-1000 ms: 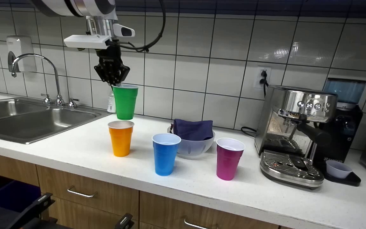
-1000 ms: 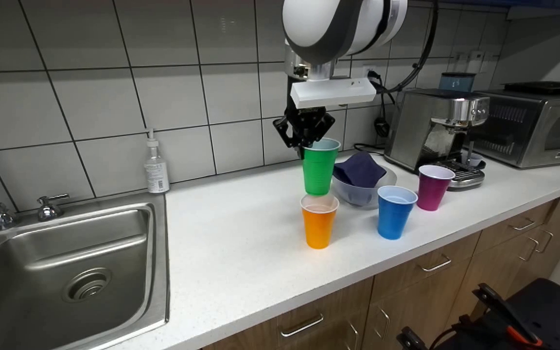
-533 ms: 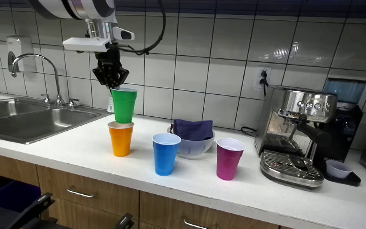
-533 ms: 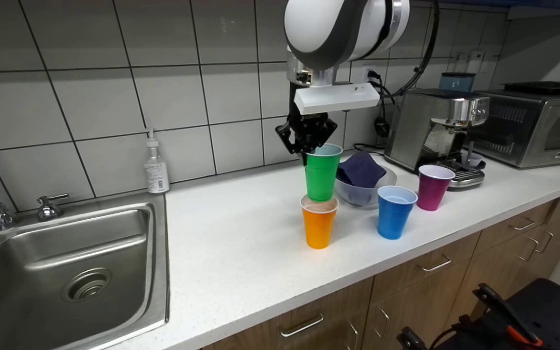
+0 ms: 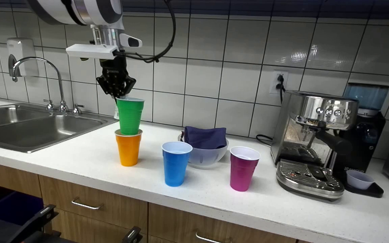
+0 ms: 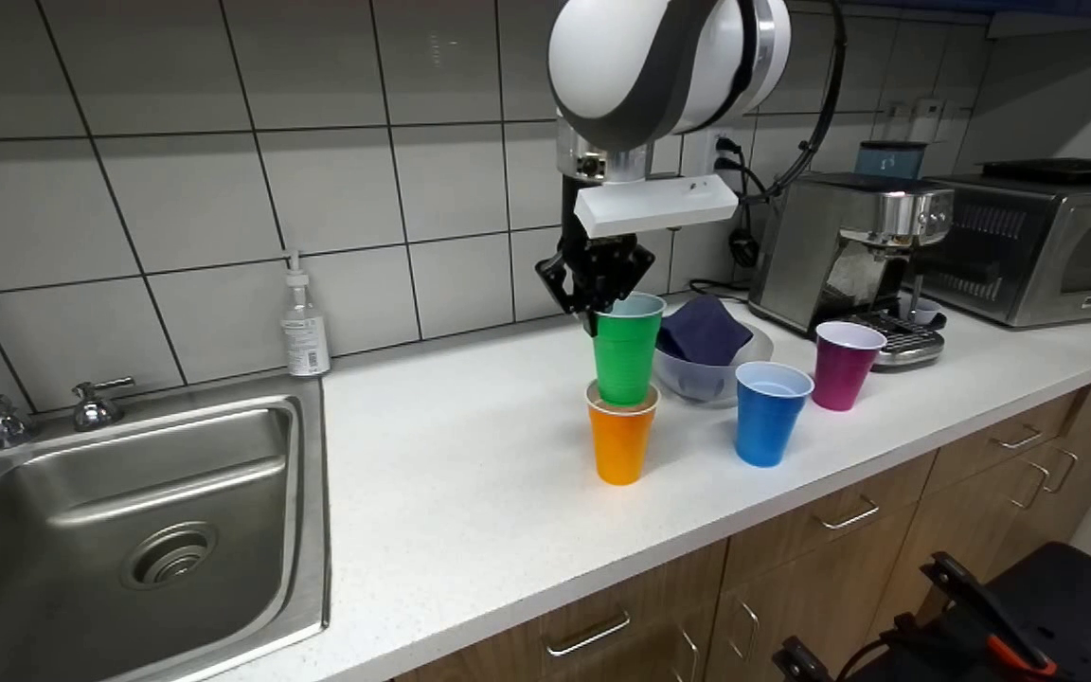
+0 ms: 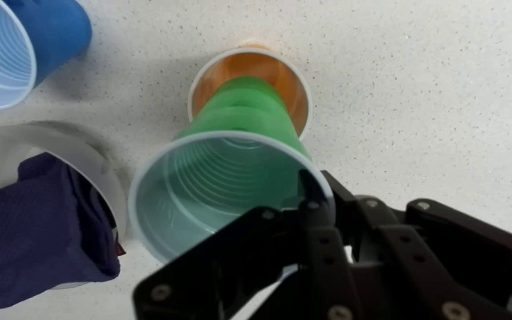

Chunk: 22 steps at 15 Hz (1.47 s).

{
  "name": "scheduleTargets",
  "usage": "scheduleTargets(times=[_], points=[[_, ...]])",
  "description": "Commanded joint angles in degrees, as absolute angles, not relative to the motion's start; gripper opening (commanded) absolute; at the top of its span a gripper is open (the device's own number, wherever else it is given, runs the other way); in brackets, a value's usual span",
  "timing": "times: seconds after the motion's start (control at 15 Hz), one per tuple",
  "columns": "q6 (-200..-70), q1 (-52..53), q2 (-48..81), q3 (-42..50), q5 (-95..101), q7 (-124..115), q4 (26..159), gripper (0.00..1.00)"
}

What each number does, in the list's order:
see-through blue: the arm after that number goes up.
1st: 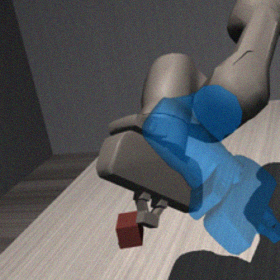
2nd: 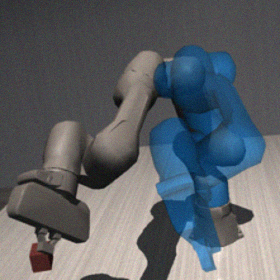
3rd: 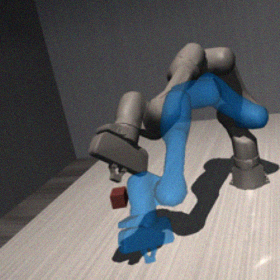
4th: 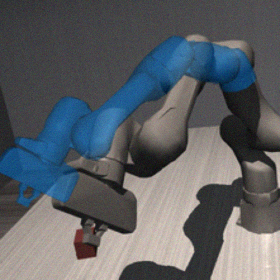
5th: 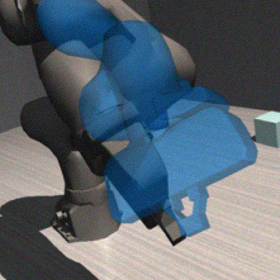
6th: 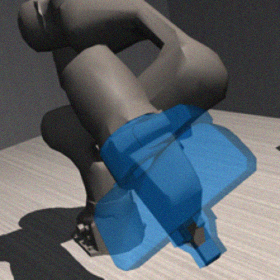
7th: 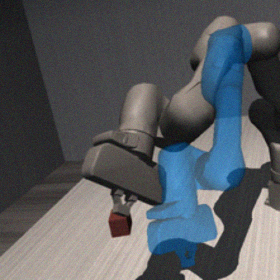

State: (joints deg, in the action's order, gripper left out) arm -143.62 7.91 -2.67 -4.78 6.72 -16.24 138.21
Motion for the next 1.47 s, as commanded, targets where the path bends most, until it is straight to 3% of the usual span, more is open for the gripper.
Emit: scheduleTargets(times=[0.0,0.87,0.93,1.13,1.4], points=[[-144.48,7.14,-1.25,-5.43,5.99,-14.34,137.97,0.01],[-144.36,7.5,1.17,-5.44,6.09,-12.9,137.9,0.01],[-144.32,7.5,1.15,-5.44,6.09,-12.86,137.9,0.3],[-144.31,7.48,1.11,-5.41,6.04,-12.92,137.85,0.44],[-144.4,7.39,0.79,-5.34,5.89,-12.94,137.85,0.76]])
